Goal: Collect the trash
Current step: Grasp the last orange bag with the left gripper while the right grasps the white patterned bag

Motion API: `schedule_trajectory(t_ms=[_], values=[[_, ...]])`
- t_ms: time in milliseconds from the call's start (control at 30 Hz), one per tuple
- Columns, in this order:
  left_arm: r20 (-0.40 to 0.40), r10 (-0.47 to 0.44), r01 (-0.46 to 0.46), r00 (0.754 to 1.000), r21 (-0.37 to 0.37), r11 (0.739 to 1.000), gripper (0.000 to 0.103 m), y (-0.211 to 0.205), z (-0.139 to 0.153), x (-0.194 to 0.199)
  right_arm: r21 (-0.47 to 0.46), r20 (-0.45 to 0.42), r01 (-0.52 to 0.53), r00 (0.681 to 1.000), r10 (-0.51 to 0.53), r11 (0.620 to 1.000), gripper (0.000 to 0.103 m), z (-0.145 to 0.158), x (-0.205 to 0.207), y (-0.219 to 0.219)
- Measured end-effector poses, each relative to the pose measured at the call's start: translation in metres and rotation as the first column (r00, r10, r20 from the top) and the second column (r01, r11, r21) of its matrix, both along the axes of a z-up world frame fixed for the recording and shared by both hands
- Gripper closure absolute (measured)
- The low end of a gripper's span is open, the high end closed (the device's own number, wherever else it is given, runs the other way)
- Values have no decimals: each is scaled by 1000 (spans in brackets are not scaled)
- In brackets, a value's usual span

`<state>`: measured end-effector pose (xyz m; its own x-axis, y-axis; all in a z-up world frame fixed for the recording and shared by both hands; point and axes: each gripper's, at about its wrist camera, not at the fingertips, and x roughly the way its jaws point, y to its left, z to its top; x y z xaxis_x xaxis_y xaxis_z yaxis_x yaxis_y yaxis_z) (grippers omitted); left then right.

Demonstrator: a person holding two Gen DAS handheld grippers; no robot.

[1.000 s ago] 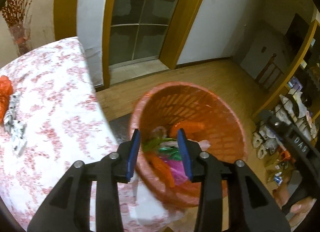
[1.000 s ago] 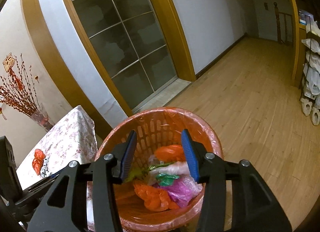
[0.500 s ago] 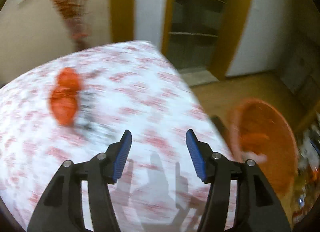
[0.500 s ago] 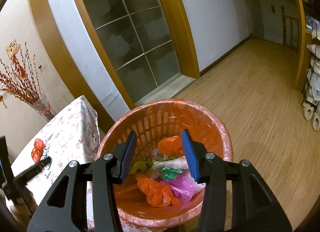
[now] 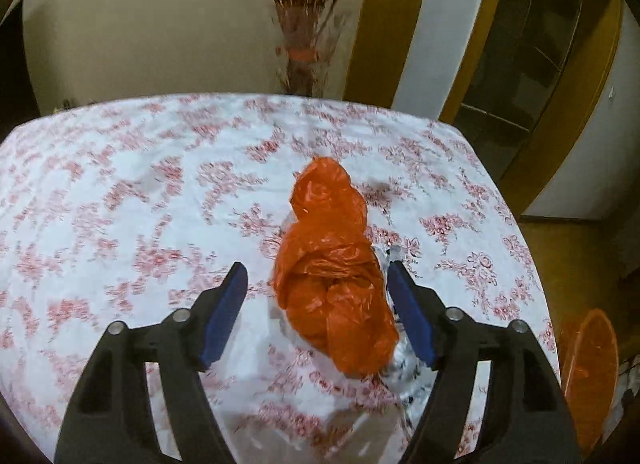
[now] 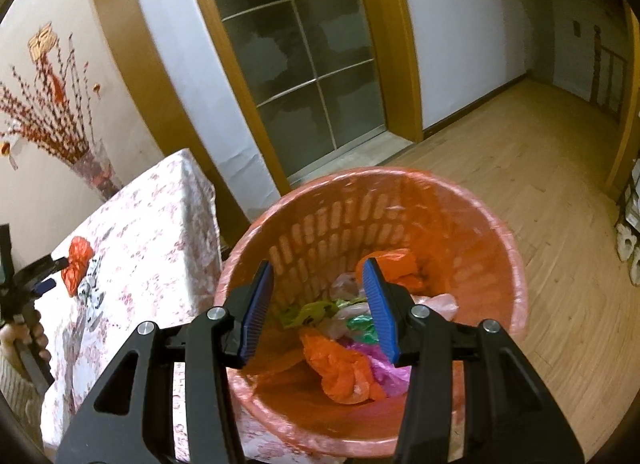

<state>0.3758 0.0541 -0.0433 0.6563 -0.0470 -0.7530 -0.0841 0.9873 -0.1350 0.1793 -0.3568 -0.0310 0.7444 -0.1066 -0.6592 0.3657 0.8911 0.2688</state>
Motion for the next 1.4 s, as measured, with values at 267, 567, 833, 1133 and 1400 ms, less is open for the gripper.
schedule_trajectory(t_ms=[267, 567, 833, 1133, 1400], values=[[-64, -14, 10, 998, -53, 999, 55, 4, -26, 15, -30, -37, -94, 995, 93, 995, 56, -3, 21, 35], [-20, 51, -52, 998, -51, 997, 61, 60, -14, -5, -39, -47, -276, 961, 274, 960, 56, 1, 54, 101], [9, 129, -129, 992, 43, 991, 60, 122, -10, -41, -6, -62, -541, 840, 540, 841, 56, -1, 112, 205], [22, 142, -143, 990, 49, 988, 60, 149, -2, -67, -32, -147, -621, 778, 611, 783, 59, -10, 169, 296], [30, 99, -100, 995, 35, 994, 60, 139, 1, -78, -27, -165, -573, 810, 562, 819, 91, -19, 153, 273]])
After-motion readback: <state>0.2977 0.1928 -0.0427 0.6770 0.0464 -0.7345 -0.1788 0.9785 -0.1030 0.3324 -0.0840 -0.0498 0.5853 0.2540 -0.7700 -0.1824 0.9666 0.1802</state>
